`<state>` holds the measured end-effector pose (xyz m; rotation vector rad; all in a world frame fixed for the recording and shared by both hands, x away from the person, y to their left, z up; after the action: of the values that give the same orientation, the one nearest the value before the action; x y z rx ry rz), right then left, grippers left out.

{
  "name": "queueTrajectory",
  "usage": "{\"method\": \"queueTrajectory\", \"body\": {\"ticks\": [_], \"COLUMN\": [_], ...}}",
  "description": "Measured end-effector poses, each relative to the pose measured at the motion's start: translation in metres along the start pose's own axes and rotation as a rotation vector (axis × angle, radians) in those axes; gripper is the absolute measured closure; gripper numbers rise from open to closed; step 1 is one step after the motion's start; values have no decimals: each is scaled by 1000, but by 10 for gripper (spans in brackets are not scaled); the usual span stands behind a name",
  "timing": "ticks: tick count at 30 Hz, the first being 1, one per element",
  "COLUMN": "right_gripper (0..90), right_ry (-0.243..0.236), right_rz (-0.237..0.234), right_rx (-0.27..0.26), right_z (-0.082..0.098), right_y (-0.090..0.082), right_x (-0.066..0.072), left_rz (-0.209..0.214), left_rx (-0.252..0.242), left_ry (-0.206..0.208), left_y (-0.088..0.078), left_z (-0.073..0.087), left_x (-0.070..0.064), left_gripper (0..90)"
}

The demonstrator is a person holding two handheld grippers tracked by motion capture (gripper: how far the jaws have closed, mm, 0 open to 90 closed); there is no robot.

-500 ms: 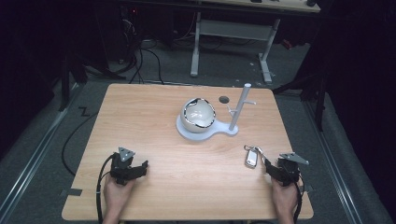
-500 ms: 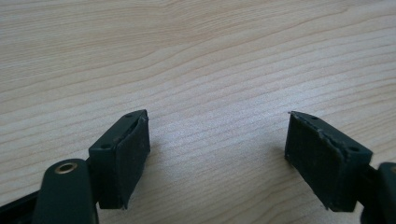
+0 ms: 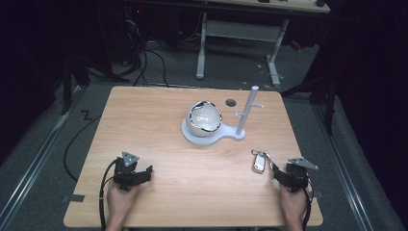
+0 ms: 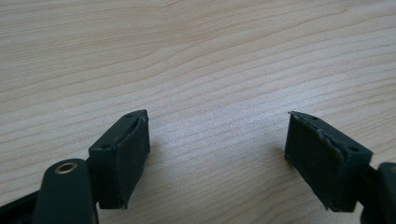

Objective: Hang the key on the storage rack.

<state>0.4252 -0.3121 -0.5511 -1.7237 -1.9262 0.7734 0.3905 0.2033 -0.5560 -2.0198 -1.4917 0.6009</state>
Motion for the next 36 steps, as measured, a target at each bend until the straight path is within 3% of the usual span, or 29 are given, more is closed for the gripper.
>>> {"method": "queueTrajectory", "body": {"ticks": [16, 28, 36], "right_gripper": [402, 416, 412], "right_ry": [1, 37, 14], "right_rz": [-13, -31, -37], "right_rx": [4, -7, -31], "right_z": [0, 1, -6], "right_y": [0, -3, -8], "right_x": [0, -2, 1], "left_rz": [0, -1, -1], "left_rx": [0, 1, 0], "left_ry": [2, 1, 1], "left_y": [0, 0, 0], "left_z": [0, 0, 0], "left_x": [0, 0, 0], "left_gripper": [224, 224, 224]}}
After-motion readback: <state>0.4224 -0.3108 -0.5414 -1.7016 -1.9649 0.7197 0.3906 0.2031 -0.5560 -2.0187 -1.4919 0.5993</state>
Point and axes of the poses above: each handheld gripper's, and its own axes: y roughly forward along the jaws, z roughly out of its underside, x roughly to its left, the point moved 7 cm from there along y, roughly forward along the jaws, and after that the axes turned 2 degrees about z, right-handed, at the moved point
